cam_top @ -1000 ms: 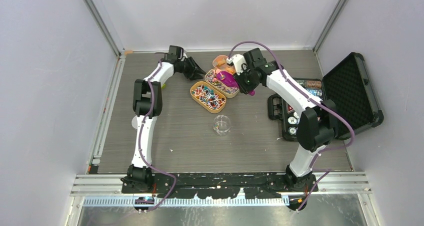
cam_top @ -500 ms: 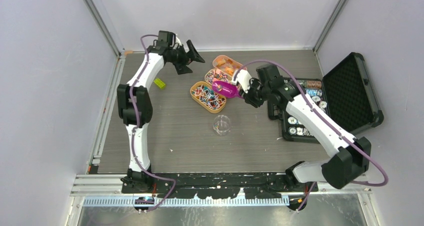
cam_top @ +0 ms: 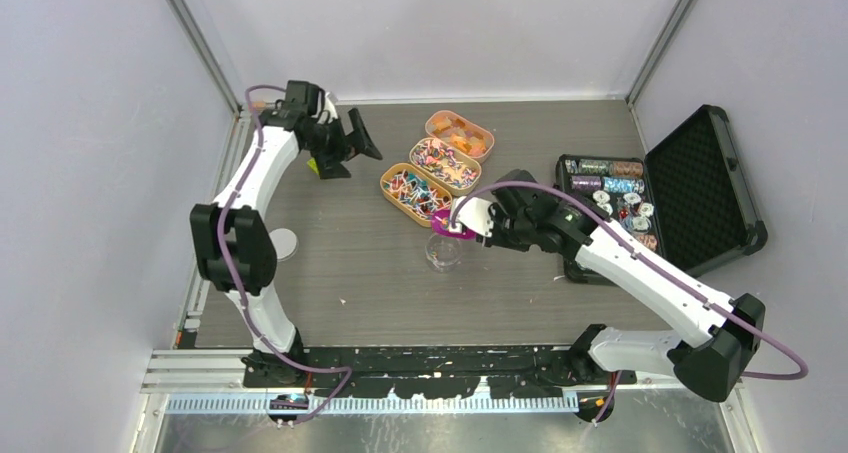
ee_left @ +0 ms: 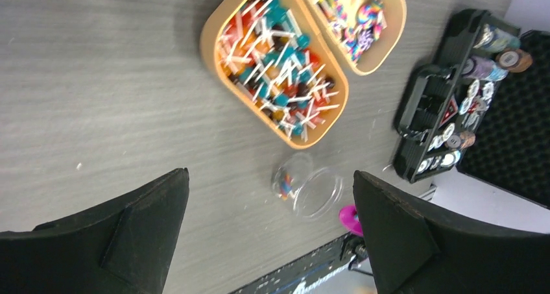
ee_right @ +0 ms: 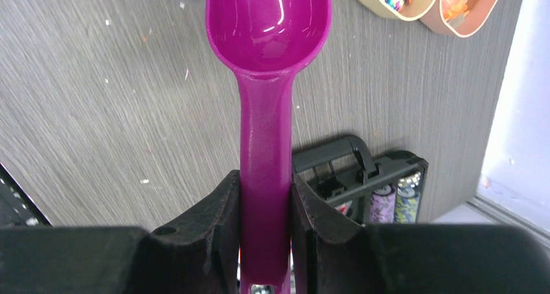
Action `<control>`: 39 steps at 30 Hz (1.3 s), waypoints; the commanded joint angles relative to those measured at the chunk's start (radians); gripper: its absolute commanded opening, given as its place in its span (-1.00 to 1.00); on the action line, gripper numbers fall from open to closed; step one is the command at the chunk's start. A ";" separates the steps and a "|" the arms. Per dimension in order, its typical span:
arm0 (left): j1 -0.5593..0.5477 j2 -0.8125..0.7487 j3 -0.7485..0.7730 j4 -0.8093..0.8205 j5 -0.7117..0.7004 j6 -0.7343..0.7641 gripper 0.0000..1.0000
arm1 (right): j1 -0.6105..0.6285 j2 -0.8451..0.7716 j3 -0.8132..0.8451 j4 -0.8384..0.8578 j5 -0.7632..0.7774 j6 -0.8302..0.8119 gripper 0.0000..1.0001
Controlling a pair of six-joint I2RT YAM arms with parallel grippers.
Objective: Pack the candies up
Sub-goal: Place the fake candies in the packing bottle, then adjust the spatula.
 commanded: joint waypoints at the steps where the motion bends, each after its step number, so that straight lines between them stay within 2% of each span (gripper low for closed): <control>1: 0.034 -0.126 -0.093 -0.035 -0.001 0.057 0.99 | 0.069 -0.032 -0.007 -0.055 0.170 -0.030 -0.99; 3: 0.035 -0.173 -0.131 -0.054 0.017 0.087 0.99 | 0.098 -0.029 -0.010 -0.075 0.211 -0.038 -1.00; 12: 0.034 -0.347 -0.346 -0.016 -0.068 0.136 0.99 | 0.242 0.082 0.035 -0.155 0.470 -0.059 -1.00; 21: 0.035 -0.362 -0.363 -0.044 -0.177 0.178 0.99 | 0.328 0.126 0.078 -0.182 0.591 -0.068 -0.99; 25: 0.035 -0.381 -0.366 -0.028 -0.139 0.186 0.97 | 0.332 0.137 0.096 -0.187 0.595 -0.045 -0.99; 28: 0.034 -0.394 -0.366 -0.008 -0.024 0.181 0.81 | 0.328 0.146 0.137 -0.190 0.554 0.010 -0.99; 32: 0.033 -0.423 -0.383 0.050 0.126 0.130 0.66 | 0.271 0.124 0.184 -0.137 0.378 0.081 -0.99; 36: 0.010 -0.437 -0.392 0.125 0.259 0.088 0.61 | 0.182 0.109 0.209 -0.065 0.163 0.157 -0.99; 39: -0.017 -0.433 -0.393 0.168 0.333 0.066 0.61 | 0.141 0.122 0.237 -0.018 0.057 0.238 -0.99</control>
